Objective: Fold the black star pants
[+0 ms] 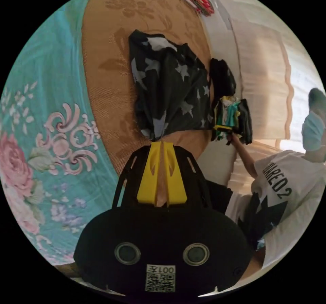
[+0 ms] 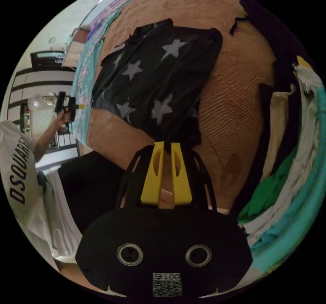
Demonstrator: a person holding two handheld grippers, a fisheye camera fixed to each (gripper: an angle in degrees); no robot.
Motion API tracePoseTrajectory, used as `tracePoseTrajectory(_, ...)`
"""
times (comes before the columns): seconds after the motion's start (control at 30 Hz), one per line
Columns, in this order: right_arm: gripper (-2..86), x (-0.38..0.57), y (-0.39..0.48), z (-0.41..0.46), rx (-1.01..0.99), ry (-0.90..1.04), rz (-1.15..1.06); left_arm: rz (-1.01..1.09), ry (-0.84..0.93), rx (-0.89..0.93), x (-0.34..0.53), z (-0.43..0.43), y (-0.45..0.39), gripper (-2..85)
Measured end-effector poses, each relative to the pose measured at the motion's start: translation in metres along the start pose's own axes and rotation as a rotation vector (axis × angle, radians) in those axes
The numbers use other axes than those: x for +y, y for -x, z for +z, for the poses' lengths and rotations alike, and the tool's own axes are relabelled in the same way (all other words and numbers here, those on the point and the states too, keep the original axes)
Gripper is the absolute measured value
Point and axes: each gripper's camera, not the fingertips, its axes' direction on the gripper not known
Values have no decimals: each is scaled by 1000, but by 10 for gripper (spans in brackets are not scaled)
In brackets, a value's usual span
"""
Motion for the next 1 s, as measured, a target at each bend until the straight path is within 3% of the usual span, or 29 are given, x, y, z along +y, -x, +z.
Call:
tracePoseTrajectory(0.1,29,-17,22,-33,149,12,-98,110,-20,-171,-27,-27,-34,0)
tracePoseTrajectory(0.23,78,-79,53,-70,333,-138,-280,344,-51,-314,-90,-35,-73,16)
tracePoseTrajectory(0.4,134,-165,52,-61,407,-169,-343,698,113,-566,-177,10,-107,41)
tracePoseTrajectory(0.5,120,-197,45,-43,386,-65,-355,747,231,-592,-202,32,-112,40)
tracePoseTrajectory(0.6,49,-208,44,-28,445,29,-375,778,307,-617,-211,40,-117,1)
tracePoseTrajectory(0.83,10,-188,65,-66,440,-191,-364,829,282,-630,-218,-1,-135,-9)
tracePoseTrajectory(1.0,14,-207,57,-64,485,-189,-287,753,235,-601,-245,-12,-116,-7)
